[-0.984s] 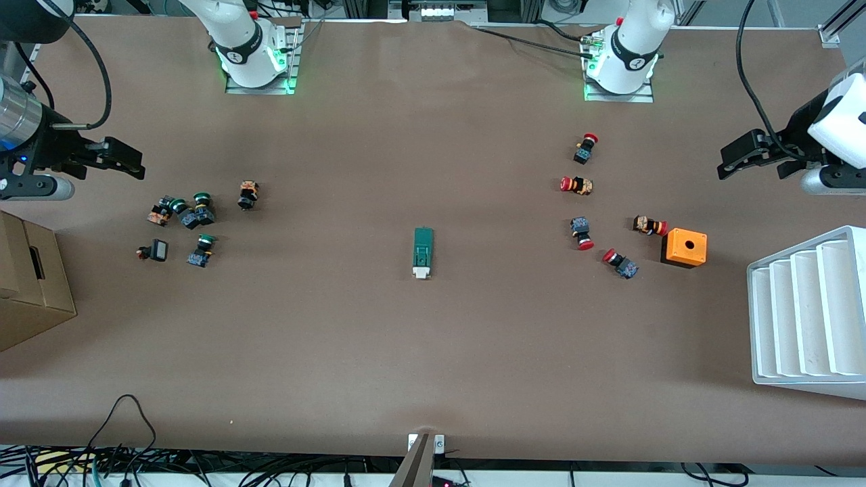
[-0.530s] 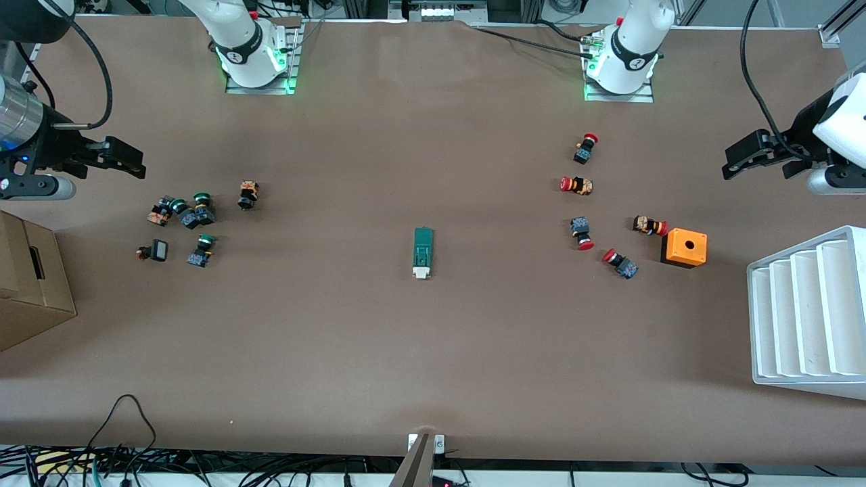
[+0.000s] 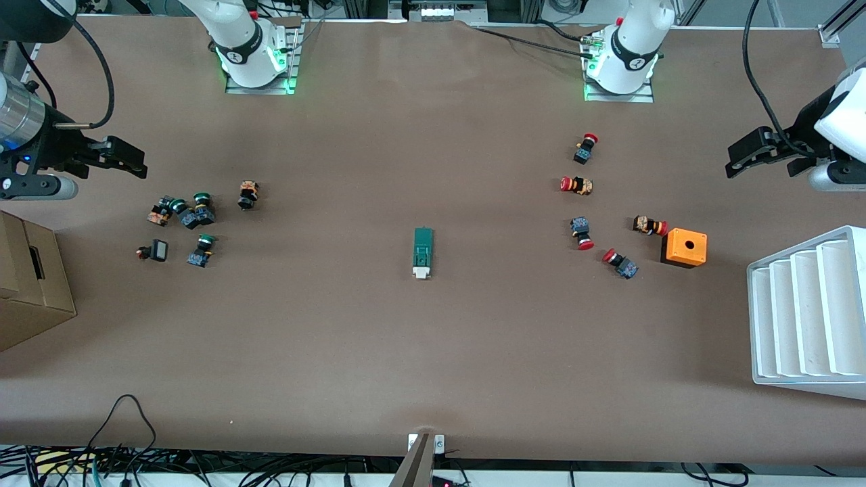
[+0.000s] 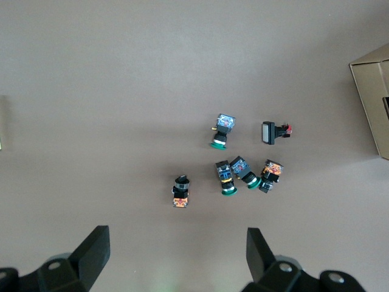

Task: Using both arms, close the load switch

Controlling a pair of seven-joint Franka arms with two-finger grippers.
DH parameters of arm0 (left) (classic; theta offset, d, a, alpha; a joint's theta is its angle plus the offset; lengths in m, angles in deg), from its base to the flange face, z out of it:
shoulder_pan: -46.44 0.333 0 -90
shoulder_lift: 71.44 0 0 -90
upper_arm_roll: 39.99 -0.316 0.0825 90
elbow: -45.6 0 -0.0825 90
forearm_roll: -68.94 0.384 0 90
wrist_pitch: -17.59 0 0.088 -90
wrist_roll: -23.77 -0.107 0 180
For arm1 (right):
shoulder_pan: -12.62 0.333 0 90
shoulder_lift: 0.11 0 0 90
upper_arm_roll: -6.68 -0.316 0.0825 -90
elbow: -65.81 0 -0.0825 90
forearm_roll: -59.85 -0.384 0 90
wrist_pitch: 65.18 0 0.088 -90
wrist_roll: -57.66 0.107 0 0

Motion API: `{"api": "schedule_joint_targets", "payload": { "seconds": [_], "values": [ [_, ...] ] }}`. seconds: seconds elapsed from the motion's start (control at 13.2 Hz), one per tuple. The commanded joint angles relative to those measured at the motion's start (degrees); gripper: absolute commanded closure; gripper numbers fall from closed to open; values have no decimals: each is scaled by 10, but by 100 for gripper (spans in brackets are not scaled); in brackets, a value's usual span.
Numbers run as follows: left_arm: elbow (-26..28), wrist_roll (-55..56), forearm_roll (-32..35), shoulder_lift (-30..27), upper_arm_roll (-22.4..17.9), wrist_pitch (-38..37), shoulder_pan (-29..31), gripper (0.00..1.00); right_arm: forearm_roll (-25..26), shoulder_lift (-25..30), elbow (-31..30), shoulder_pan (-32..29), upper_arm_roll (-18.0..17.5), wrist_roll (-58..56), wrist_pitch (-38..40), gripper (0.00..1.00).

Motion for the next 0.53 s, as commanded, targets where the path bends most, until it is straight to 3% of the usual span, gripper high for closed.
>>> {"api": "schedule_joint_targets", "payload": {
  "seconds": [0.0,0.45],
  "values": [
    [-4,-3,9,-6,4,-6,6,0,4,-7,17,1,-3,9,13,1],
    [-4,-3,7,-7,1,-6,7,0,3,-7,17,1,-3,8,13,1]
  ]
}}
